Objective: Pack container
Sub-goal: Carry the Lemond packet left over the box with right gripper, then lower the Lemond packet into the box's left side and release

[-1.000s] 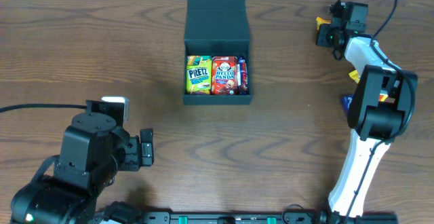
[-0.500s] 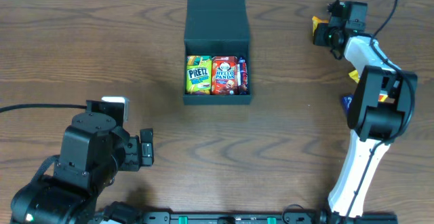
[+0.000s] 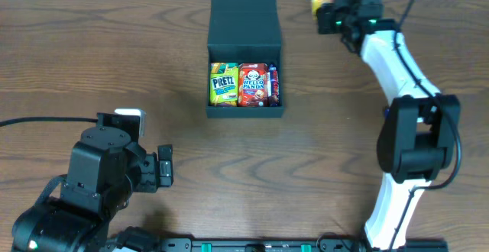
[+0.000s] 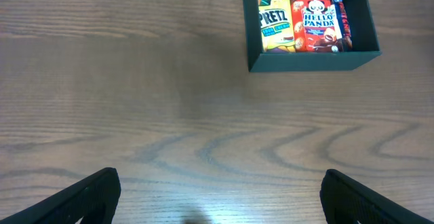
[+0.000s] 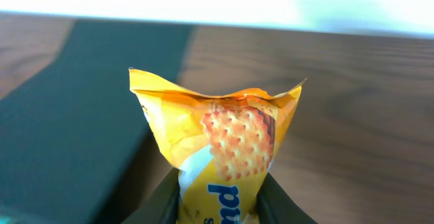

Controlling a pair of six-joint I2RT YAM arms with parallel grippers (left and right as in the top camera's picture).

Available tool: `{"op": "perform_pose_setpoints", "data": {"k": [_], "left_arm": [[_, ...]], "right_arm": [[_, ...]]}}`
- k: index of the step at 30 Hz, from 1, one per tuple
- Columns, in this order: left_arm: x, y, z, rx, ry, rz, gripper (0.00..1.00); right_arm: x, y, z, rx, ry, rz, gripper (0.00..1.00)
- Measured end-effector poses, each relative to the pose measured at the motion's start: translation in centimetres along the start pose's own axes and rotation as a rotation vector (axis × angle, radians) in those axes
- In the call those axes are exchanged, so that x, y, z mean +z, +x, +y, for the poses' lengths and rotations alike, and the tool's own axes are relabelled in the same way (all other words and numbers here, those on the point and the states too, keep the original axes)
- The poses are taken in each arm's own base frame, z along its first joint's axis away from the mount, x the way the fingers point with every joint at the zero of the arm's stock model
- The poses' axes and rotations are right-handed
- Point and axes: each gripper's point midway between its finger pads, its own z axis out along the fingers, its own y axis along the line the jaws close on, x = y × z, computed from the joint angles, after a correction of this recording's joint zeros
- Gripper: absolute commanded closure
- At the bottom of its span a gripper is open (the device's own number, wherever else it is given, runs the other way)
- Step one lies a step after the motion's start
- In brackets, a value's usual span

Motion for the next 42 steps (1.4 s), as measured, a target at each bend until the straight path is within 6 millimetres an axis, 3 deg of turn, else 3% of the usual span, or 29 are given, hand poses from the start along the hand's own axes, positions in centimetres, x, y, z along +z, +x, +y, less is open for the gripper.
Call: {"op": "perform_pose_setpoints", "data": {"k": [4, 9, 14, 23, 27, 31, 42], "left_arm": [[0.0, 0.0, 0.0, 0.000, 0.000, 0.000, 0.05], [0.0, 0.0, 0.0, 0.000, 0.000, 0.000, 0.05], [0.0, 0.0, 0.0, 0.000, 0.000, 0.000, 0.05], [0.0, 0.0, 0.0, 0.000, 0.000, 0.000, 0.05], [0.0, 0.0, 0.0, 0.000, 0.000, 0.000, 0.05], [0.0, 0.0, 0.0, 0.000, 0.000, 0.000, 0.05], [0.0, 0.0, 0.0, 0.000, 0.000, 0.000, 0.05]], "right_arm": [[0.3, 1.8, 7.0, -0.075, -0.086, 0.063, 0.79], [0.5, 4.9, 14.2, -0.194, -0.179, 0.144, 0.81], [0.1, 7.4, 18.8, -0.339, -0.246, 0.191, 0.78], [-0.3, 9.1, 21.3, -0.708, -0.316, 0.183, 0.66], [-0.4, 9.1, 21.6, -0.824, -0.331, 0.161, 0.68], [-0.2, 9.0, 21.7, -0.893, -0.337, 0.143, 0.71], [2.8, 9.7, 21.7, -0.949, -0.338, 0.108, 0.71]]}}
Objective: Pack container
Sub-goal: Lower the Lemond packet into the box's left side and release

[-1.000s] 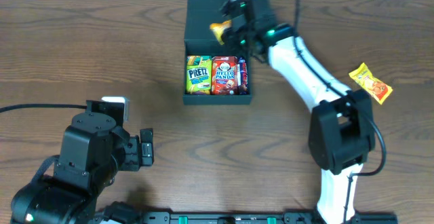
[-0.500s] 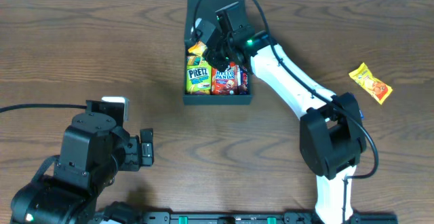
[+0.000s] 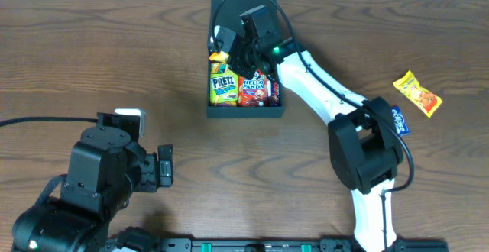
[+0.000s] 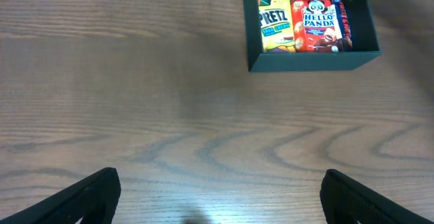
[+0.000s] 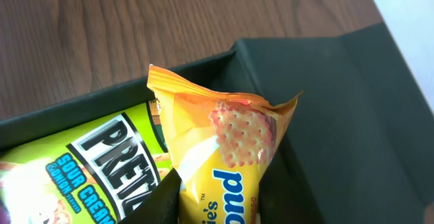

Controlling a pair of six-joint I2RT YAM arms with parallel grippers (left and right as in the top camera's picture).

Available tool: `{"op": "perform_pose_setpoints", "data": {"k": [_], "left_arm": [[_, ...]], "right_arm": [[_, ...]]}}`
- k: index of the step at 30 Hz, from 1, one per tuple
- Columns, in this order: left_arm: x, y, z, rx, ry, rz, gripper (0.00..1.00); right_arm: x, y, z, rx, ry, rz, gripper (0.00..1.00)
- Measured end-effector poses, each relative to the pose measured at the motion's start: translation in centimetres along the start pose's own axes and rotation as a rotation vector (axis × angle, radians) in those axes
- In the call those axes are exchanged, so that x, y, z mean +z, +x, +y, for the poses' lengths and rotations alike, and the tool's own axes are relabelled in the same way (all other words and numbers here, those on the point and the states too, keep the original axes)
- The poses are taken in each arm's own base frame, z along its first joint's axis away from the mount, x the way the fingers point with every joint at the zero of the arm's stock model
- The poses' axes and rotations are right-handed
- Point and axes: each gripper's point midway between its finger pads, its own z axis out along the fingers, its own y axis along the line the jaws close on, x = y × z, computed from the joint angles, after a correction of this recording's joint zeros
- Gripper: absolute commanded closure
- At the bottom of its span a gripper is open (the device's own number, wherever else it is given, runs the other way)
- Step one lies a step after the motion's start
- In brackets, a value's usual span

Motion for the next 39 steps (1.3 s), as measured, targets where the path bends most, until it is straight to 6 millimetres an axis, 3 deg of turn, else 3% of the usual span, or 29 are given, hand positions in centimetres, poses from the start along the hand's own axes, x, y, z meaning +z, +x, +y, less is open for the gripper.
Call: {"op": "perform_pose_setpoints", "data": {"k": [7, 15, 28, 30, 33, 36, 39], "left_arm": [[0.0, 0.0, 0.0, 0.000, 0.000, 0.000, 0.05], [0.0, 0.0, 0.0, 0.000, 0.000, 0.000, 0.05], [0.0, 0.0, 0.0, 0.000, 0.000, 0.000, 0.05], [0.0, 0.0, 0.0, 0.000, 0.000, 0.000, 0.05], [0.0, 0.0, 0.0, 0.000, 0.000, 0.000, 0.05], [0.0, 0.0, 0.0, 0.000, 0.000, -0.001, 0.05], [0.0, 0.0, 0.0, 0.000, 0.000, 0.000, 0.05]], "right_arm": [[1.5, 1.2, 0.4, 0.004, -0.017, 0.022, 0.69], [2.1, 1.1, 0.2, -0.004, -0.005, 0.007, 0.45], [1.9, 0.6, 0.0, 0.156, 0.002, -0.008, 0.28], [0.7, 0.0, -0.1, 0.182, 0.005, -0.012, 0.27], [-2.7, -2.2, -0.7, 0.193, 0.030, -0.049, 0.27], [-8.5, -5.6, -1.5, 0.180, 0.077, -0.126, 0.26], [-13.5, -7.7, -1.9, 0.171, 0.114, -0.184, 0.23]]}}
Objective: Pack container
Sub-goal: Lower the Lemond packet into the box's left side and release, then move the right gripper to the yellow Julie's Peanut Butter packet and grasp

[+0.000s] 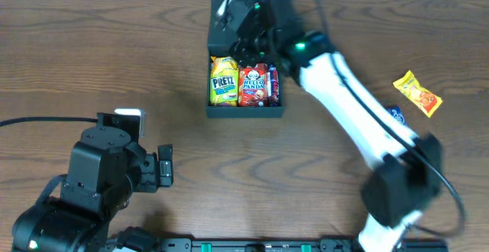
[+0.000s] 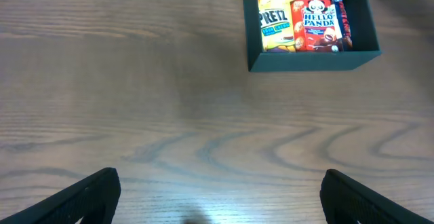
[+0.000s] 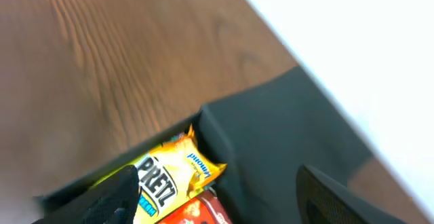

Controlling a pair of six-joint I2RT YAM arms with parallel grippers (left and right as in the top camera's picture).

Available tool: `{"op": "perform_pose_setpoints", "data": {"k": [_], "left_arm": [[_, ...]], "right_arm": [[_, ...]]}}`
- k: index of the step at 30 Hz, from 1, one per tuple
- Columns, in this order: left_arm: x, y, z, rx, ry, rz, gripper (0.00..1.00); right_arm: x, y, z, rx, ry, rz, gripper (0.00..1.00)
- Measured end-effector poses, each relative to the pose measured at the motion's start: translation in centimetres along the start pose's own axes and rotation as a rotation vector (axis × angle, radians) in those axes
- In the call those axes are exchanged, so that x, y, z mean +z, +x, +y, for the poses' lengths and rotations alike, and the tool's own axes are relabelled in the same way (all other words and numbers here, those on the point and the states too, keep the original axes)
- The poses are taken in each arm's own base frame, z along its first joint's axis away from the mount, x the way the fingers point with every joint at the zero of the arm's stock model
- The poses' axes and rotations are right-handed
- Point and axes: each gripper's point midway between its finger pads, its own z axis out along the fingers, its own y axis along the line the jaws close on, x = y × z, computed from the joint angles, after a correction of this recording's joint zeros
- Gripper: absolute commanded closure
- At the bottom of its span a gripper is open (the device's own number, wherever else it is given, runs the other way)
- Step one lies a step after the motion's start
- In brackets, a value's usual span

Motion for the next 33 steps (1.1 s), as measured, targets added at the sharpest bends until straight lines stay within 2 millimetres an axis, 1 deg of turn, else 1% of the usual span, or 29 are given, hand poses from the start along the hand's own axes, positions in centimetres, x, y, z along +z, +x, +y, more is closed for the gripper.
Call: {"op": "perform_pose_setpoints", "data": {"k": [1, 3, 4, 5, 7, 9, 10, 12, 15, 18, 20, 22, 23, 25, 26, 28, 29, 33], "left_arm": [[0.0, 0.0, 0.0, 0.000, 0.000, 0.000, 0.05], [0.0, 0.0, 0.0, 0.000, 0.000, 0.000, 0.05], [0.0, 0.0, 0.0, 0.000, 0.000, 0.000, 0.05], [0.0, 0.0, 0.0, 0.000, 0.000, 0.000, 0.05], [0.0, 0.0, 0.0, 0.000, 0.000, 0.000, 0.05], [0.0, 0.0, 0.0, 0.000, 0.000, 0.000, 0.05], [0.0, 0.0, 0.0, 0.000, 0.000, 0.000, 0.05], [0.0, 0.0, 0.0, 0.000, 0.000, 0.000, 0.05], [0.0, 0.0, 0.0, 0.000, 0.000, 0.000, 0.05], [0.0, 0.0, 0.0, 0.000, 0.000, 0.000, 0.05], [0.0, 0.0, 0.0, 0.000, 0.000, 0.000, 0.05], [0.0, 0.0, 0.0, 0.000, 0.000, 0.000, 0.05], [0.0, 0.0, 0.0, 0.000, 0.000, 0.000, 0.05], [0.0, 0.0, 0.0, 0.000, 0.000, 0.000, 0.05], [0.0, 0.0, 0.0, 0.000, 0.000, 0.000, 0.05], [0.0, 0.0, 0.0, 0.000, 0.000, 0.000, 0.05], [0.0, 0.0, 0.0, 0.000, 0.000, 0.000, 0.05], [0.0, 0.0, 0.0, 0.000, 0.000, 0.000, 0.05]], "right_arm": [[-1.4, -0.8, -0.1, -0.002, 0.009, -0.017, 0.23], [-3.4, -1.4, -0.5, 0.003, 0.028, -0.025, 0.21], [-4.4, -1.4, -0.9, 0.010, 0.047, -0.016, 0.20], [-5.0, -1.0, -1.4, 0.018, 0.065, -0.001, 0.20], [-5.6, 0.5, -2.6, 0.040, 0.104, 0.054, 0.21], [-6.1, 3.0, -4.3, 0.075, 0.151, 0.139, 0.22], [-6.3, 3.8, -4.8, 0.086, 0.163, 0.164, 0.23], [-7.1, 6.0, -6.6, 0.125, 0.197, 0.225, 0.23], [-8.8, 8.8, -9.9, 0.191, 0.263, 0.278, 0.23], [-11.1, 12.0, -13.4, 0.270, 0.332, 0.325, 0.23], [-13.2, 14.7, -16.0, 0.331, 0.389, 0.361, 0.23], [-14.8, 16.8, -17.7, 0.367, 0.426, 0.392, 0.23], [-15.7, 18.3, -18.4, 0.387, 0.443, 0.415, 0.23], [-17.2, 21.0, -19.4, 0.417, 0.464, 0.460, 0.23], [-17.6, 22.0, -19.7, 0.427, 0.470, 0.475, 0.23], [-18.7, 24.8, -20.3, 0.460, 0.485, 0.513, 0.23], [-19.2, 26.1, -20.5, 0.477, 0.490, 0.529, 0.24], [-20.4, 30.4, -21.0, 0.535, 0.518, 0.567, 0.21]]}}
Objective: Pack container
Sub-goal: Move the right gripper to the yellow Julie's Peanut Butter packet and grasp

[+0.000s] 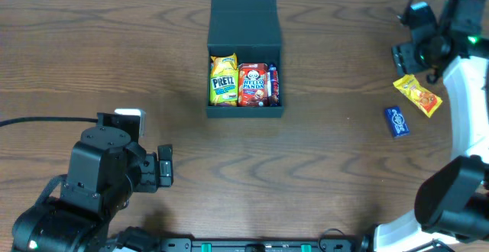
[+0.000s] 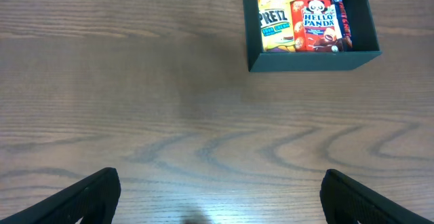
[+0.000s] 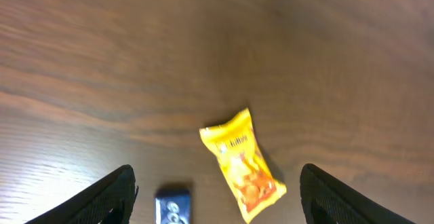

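Note:
The dark container (image 1: 245, 111) holds a yellow biscuit packet (image 1: 224, 60) above a Pretz packet (image 1: 223, 85), a Hello Panda box (image 1: 253, 84) and a blue bar at its right side; it also shows in the left wrist view (image 2: 312, 61). On the table at the right lie a yellow-orange snack packet (image 1: 417, 95) (image 3: 241, 165) and a small blue packet (image 1: 396, 121) (image 3: 173, 205). My right gripper (image 1: 408, 53) (image 3: 217, 207) hangs open above those two. My left gripper (image 1: 164, 169) (image 2: 218, 200) is open over bare table at the front left.
The container's lid (image 1: 244, 20) stands open behind it near the table's far edge. A black cable (image 1: 38, 120) runs along the left side by the left arm.
My right gripper has moved from over the container at the back to the far right, now above the yellow-orange packet and the blue packet. The left arm has not moved.
My right gripper was shut on a yellow biscuit packet at the back right. Then it held the packet over the container's far left corner. Then it was open with the packet lying in the container above the Pretz. Now it hangs open over the right-side packets.

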Controlling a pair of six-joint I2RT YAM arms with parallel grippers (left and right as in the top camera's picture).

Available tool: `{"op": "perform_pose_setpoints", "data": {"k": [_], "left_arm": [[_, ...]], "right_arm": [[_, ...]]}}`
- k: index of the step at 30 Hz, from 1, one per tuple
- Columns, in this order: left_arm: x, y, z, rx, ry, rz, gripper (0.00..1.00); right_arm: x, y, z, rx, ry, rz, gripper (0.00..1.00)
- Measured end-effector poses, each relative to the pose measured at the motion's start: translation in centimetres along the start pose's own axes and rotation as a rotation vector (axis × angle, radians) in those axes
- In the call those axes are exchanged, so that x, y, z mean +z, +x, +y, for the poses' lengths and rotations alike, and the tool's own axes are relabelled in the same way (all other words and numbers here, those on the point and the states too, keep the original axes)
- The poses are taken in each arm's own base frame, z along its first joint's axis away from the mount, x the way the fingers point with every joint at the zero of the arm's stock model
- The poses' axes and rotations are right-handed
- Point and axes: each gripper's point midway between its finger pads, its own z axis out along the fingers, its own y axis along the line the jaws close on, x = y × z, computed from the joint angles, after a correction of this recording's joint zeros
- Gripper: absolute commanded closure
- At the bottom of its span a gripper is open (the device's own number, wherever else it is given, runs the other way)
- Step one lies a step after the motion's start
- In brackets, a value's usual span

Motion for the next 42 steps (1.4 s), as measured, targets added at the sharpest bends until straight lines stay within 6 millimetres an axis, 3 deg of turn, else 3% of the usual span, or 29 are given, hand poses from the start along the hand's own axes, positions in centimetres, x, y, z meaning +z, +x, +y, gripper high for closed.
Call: {"op": "perform_pose_setpoints", "data": {"k": [4, 8, 22, 32, 42], "left_arm": [[0.0, 0.0, 0.0, 0.000, 0.000, 0.000, 0.05], [0.0, 0.0, 0.0, 0.000, 0.000, 0.000, 0.05], [0.0, 0.0, 0.0, 0.000, 0.000, 0.000, 0.05], [0.0, 0.0, 0.0, 0.000, 0.000, 0.000, 0.05], [0.0, 0.0, 0.0, 0.000, 0.000, 0.000, 0.05]], "right_arm": [[1.8, 2.6, -1.1, 0.026, 0.011, 0.029, 0.19], [3.3, 4.7, -0.9, -0.006, 0.007, 0.058, 0.15], [4.9, 5.0, -3.5, -0.013, 0.079, -0.024, 0.13], [10.2, 8.0, -1.9, -0.003, -0.004, 0.071, 0.14], [12.8, 10.0, -2.8, 0.061, -0.015, 0.097, 0.15]]}}
